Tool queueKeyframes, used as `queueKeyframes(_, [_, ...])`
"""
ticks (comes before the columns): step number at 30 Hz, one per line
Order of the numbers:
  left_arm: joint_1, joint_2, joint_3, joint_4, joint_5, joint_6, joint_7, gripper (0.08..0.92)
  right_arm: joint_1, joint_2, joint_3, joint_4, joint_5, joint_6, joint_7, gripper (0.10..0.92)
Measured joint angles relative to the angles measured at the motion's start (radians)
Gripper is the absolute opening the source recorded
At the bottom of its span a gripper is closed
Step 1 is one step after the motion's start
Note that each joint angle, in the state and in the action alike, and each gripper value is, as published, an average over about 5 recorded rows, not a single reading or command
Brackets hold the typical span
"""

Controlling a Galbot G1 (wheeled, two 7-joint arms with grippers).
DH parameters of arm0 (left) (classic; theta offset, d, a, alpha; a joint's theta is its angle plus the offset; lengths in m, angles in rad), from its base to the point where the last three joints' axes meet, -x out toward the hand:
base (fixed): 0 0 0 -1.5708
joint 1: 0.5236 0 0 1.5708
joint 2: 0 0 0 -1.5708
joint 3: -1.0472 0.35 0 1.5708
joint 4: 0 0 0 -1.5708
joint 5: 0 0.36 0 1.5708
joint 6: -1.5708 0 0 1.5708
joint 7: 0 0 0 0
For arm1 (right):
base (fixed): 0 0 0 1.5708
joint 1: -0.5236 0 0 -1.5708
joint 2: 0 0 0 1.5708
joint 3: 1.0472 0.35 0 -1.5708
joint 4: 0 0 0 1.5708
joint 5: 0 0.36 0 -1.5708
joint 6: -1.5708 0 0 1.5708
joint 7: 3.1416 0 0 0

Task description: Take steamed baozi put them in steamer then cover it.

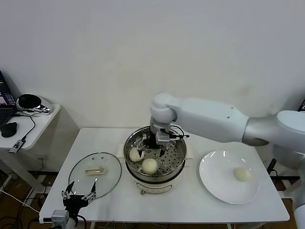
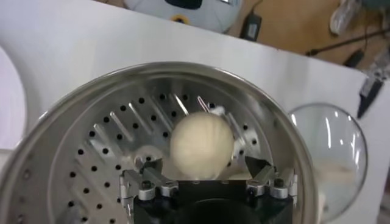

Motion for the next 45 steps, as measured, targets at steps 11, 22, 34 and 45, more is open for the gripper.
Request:
queueKeyframes(11, [0.000,0.025,0.018,-0.012,-0.015,0.014,0.021,0.823,0.060,-0.278,0.039,0.048,0.213,-0.352,0.017,0.823])
queueKeyframes(22, [-0.002,0.027,0.033,-0.005,-0.042,0.033,0.037,0.823,-0.120,-0.577,0.219,0.074,0.241,-0.700,0.001,0.823])
queueKeyframes(34, [0.014,0.014,0.033,0.010,-0.038,0.035,0.040,0.823,-0.476,-0.666,0.528,-0.020,0.091,-0.784,-0.007,0.823])
queueKeyframes(45, [0.016,0.006,0.038,0.022,-0.030,0.036,0.042,0.823,-0.649,-0.646,0.659,-0.122,-0.034,-0.768,0.001,0.823])
